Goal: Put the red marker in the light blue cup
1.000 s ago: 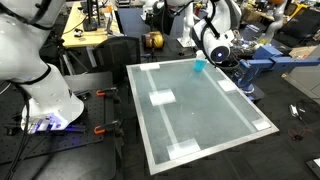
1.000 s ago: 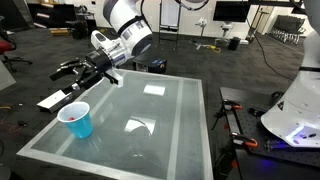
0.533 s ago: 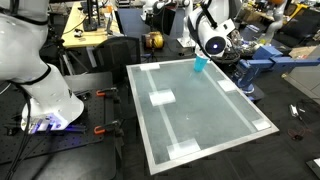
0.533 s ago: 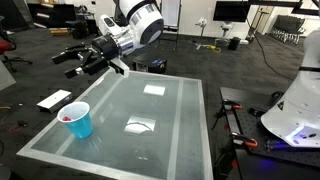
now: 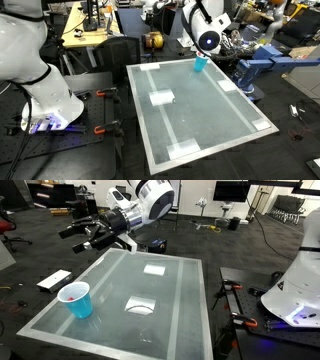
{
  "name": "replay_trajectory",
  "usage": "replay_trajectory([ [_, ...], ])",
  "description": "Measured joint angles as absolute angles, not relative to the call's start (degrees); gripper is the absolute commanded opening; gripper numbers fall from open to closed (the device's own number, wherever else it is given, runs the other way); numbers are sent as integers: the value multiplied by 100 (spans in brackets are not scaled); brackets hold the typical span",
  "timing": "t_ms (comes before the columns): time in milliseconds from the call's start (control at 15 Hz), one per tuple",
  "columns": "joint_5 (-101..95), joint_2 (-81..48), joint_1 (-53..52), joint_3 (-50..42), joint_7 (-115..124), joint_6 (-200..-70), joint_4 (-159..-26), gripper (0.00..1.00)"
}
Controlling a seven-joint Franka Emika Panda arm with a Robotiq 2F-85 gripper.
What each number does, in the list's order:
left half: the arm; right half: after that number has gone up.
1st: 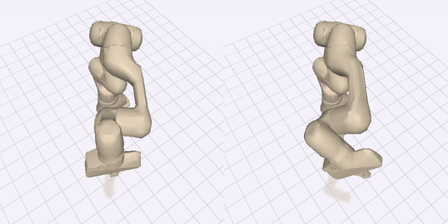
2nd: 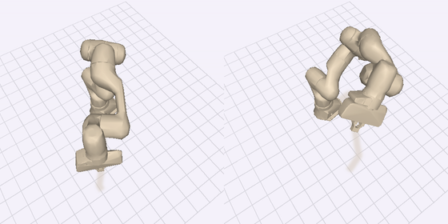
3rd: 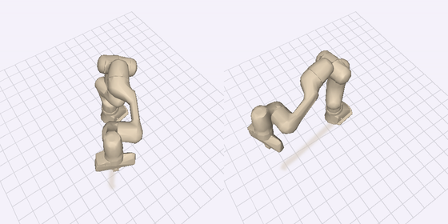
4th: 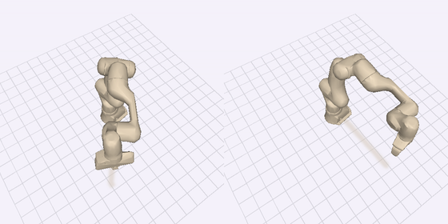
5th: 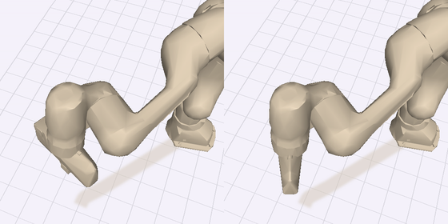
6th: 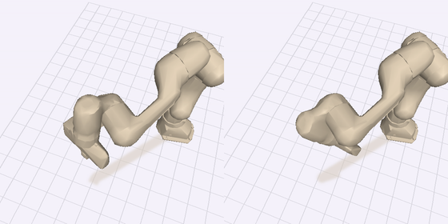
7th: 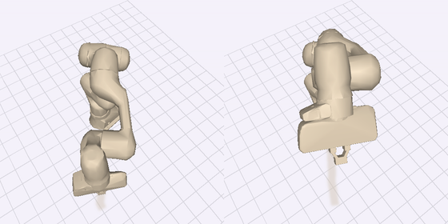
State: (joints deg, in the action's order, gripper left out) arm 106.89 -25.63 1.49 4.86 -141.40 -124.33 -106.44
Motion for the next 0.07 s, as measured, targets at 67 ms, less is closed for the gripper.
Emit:
replay_trajectory([
  [67,10689,-2563,149,483,-14140,-12433,-10647,100],
])
